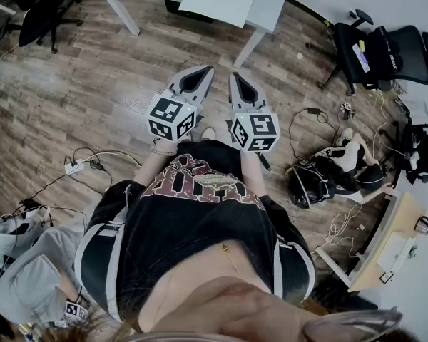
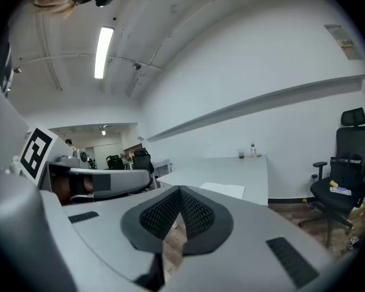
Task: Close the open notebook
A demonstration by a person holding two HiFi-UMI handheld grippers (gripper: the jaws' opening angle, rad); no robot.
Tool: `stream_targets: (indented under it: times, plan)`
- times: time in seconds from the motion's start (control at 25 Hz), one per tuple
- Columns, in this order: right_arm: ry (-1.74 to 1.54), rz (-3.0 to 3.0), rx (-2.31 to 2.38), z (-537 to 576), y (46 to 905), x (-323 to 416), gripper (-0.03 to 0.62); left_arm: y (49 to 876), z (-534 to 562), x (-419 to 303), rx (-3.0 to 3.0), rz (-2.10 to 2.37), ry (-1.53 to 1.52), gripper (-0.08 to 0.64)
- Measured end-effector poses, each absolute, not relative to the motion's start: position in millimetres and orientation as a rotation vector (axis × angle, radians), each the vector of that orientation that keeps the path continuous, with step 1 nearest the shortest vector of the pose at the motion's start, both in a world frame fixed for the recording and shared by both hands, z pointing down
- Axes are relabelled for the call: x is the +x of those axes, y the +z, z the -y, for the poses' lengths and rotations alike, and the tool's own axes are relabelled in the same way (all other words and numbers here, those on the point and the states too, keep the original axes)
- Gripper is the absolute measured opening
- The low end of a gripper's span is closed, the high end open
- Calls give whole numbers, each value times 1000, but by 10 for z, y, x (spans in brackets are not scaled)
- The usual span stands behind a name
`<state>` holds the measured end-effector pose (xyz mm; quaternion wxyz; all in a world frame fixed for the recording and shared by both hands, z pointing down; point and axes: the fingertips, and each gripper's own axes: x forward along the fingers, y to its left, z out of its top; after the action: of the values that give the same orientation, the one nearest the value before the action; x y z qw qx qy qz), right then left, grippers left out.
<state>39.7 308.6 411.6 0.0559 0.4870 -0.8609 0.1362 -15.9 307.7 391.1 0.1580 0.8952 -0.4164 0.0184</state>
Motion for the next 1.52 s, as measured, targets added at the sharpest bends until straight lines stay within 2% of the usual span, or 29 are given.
stream_targets:
  times: [1.52]
  plan:
    - [409,2631,1356,-2732,4198,430,18,4056,-2757,-70,2486,1223,92,46]
